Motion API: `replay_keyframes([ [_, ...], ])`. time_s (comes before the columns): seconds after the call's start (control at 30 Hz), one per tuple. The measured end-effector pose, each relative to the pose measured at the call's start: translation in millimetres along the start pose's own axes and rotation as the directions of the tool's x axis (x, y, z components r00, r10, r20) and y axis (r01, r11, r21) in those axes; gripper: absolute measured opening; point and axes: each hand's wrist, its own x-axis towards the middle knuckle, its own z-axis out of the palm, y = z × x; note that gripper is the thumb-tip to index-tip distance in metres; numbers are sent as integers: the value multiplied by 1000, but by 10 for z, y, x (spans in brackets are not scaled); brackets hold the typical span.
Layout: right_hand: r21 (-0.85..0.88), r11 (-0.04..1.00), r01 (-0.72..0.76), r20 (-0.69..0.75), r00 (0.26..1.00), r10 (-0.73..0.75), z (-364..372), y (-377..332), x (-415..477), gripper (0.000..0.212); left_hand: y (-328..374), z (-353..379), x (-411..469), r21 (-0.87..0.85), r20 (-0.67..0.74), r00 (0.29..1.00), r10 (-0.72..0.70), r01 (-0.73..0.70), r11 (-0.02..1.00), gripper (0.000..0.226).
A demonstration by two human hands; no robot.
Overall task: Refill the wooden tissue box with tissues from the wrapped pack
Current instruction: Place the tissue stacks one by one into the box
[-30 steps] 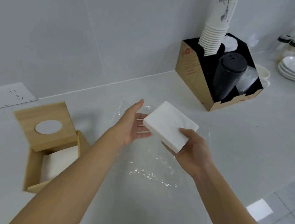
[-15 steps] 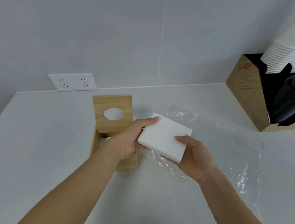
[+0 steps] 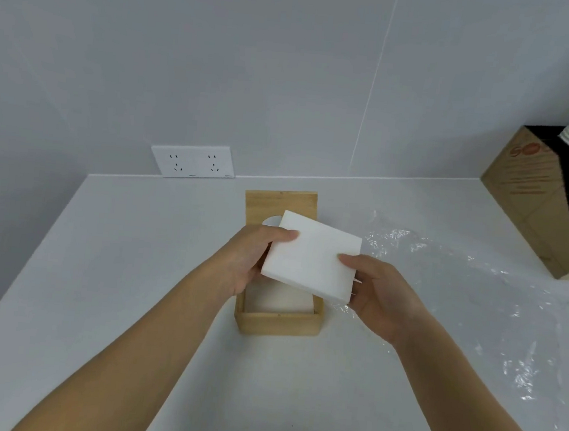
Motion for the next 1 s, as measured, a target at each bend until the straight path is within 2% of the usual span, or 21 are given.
replay_keyframes([
  [0.27, -237, 970, 61, -108, 990, -89, 212, 86, 81, 7, -35, -319, -29, 61, -63, 997, -34, 38, 997, 17],
  [0.5, -443, 893, 82, -194, 963, -185, 322, 152, 159, 7, -54, -432, -51, 177, -118, 990, -71, 91, 980, 23],
  [0.77, -699, 711, 81, -219, 922, -321, 392, 142, 230, 5, -37, -503, -46, 294, -125, 992, 3, 35, 955, 16],
  [1.0, -817, 576, 39, -195, 920, -339, 449, 138, 223, 11, -34, -507, -24, 385, -138, 989, 55, 3, 923, 16],
])
